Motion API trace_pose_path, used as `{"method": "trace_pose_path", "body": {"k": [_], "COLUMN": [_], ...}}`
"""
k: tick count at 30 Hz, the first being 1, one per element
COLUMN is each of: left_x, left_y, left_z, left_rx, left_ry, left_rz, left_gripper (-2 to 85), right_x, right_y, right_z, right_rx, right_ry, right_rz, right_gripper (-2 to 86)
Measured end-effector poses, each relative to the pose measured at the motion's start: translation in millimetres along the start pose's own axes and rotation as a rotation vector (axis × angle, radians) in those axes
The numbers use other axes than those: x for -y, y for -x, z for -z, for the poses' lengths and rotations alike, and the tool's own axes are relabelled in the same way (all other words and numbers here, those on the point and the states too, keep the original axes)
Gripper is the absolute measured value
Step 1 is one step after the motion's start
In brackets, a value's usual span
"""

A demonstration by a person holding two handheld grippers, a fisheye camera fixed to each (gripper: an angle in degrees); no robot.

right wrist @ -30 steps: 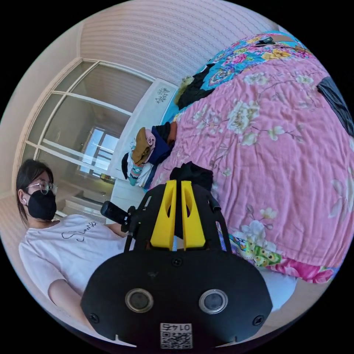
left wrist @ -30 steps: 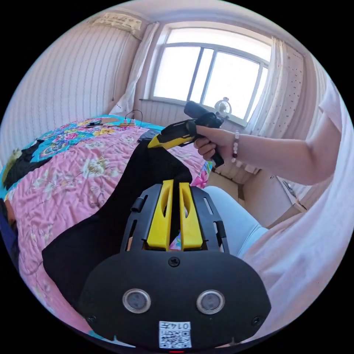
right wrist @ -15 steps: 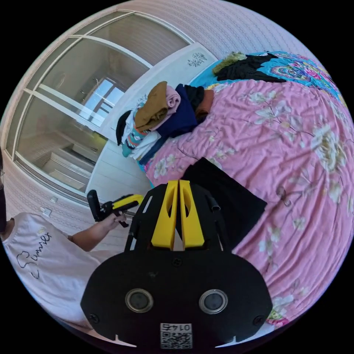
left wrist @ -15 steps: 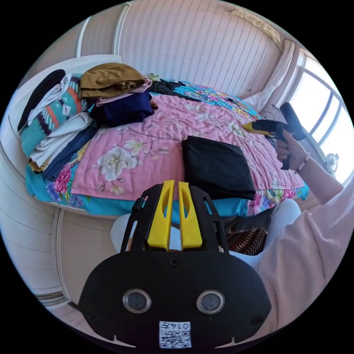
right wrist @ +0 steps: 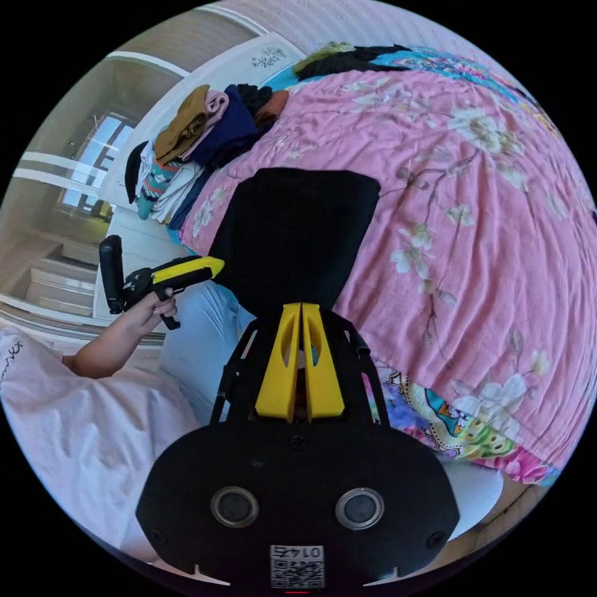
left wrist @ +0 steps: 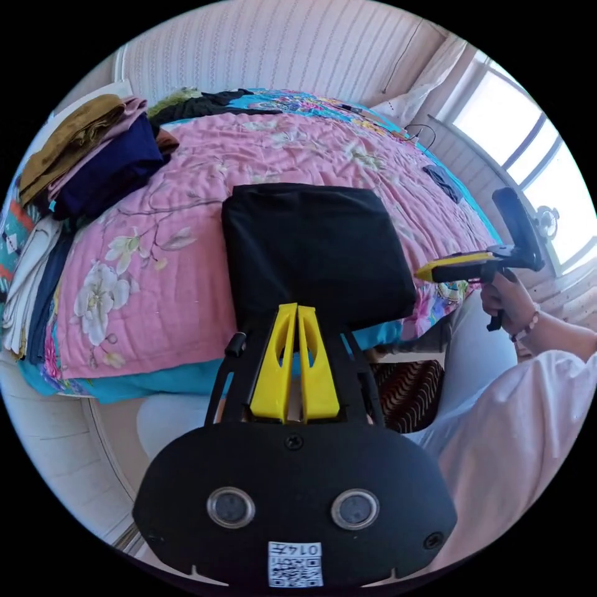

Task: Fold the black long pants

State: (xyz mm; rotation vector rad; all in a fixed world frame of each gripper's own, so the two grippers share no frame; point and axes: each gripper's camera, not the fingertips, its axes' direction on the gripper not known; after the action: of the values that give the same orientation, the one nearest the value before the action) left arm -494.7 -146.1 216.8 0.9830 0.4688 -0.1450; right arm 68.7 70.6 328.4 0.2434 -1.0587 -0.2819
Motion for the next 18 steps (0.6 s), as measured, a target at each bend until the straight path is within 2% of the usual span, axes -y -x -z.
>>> {"method": "trace_pose_path", "body": {"k": [3, 4, 6, 8, 11, 15, 18], "left_x": [9.3, 17.1, 33.5, 54.3, 69.3, 69.6, 57.8], "left_y": [31.0, 47.4, 72.6, 98.3, 115.2, 128.0, 139.4], "left_z": [23.5, 24.3, 16.6, -4.8, -37.8, -35.3, -19.1], "left_rx": [0.088, 0.083, 0.008, -0.099, -0.166, -0.204, -0.249], "left_ry": [-0.104, -0.124, -0.114, -0.065, 0.017, -0.013, -0.095], "left_rz": [0.04, 0.07, 0.122, 0.168, 0.193, 0.187, 0.188], "left_gripper": [3.7, 6.6, 10.0, 12.1, 12.2, 9.8, 5.3], "right_x": [13.9, 25.0, 39.9, 52.8, 60.6, 67.3, 75.0], "right_y": [-13.9, -22.2, -32.0, -39.0, -40.5, -23.8, -2.3], "right_z": [11.4, 5.4, -8.6, -28.8, -39.9, -36.1, -24.7], "right_rx": [0.006, 0.015, 0.028, 0.082, 0.121, 0.119, 0.039], "right_ry": [-0.097, -0.081, -0.057, -0.049, -0.047, -0.015, 0.03], "right_rz": [-0.033, -0.075, -0.124, -0.171, -0.232, -0.157, -0.074], "right_gripper": [5.8, 10.1, 12.9, 13.1, 12.3, 9.6, 5.7]}}
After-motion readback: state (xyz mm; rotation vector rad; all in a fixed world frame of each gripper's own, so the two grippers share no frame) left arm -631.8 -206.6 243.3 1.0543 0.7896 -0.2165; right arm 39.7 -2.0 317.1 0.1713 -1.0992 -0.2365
